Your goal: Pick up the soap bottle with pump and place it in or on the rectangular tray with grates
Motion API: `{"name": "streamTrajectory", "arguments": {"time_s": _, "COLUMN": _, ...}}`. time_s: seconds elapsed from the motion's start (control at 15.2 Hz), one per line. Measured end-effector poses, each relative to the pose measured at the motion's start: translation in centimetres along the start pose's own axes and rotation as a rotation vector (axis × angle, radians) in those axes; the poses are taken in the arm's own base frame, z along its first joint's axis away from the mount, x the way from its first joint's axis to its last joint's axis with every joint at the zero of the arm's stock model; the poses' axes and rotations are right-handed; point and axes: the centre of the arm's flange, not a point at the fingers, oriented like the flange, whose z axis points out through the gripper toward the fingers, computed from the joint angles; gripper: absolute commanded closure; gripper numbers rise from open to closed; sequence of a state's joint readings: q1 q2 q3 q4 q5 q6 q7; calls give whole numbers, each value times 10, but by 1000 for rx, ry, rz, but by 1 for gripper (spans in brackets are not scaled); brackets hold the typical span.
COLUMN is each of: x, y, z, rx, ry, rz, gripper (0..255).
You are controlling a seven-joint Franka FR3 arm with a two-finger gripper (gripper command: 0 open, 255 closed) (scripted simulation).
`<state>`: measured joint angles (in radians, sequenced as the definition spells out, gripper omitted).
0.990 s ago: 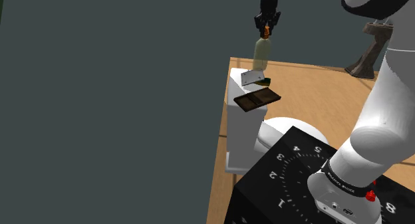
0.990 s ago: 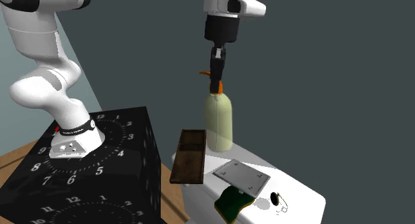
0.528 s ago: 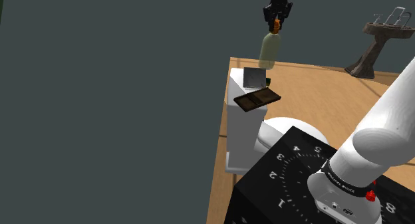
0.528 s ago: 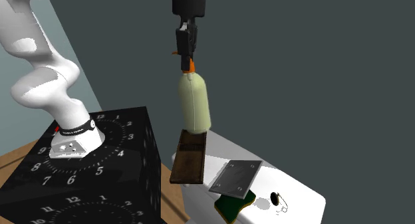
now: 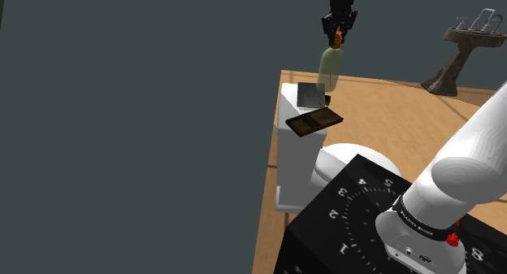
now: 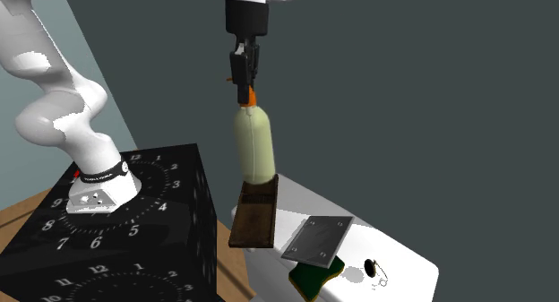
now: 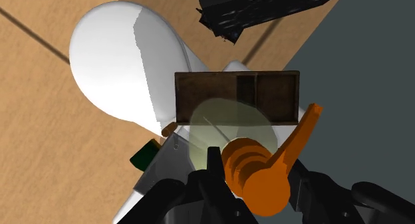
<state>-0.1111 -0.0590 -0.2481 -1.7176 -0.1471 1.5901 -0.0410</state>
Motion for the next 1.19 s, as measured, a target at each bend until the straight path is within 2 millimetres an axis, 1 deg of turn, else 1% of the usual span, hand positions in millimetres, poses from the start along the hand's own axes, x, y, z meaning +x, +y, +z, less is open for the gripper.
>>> {"name": "streamTrajectory", "arguments": {"time_s": 1.19, "x": 6, "y": -11, "z": 95, "rx": 0, "ry": 0, "rz": 0, "gripper": 255}}
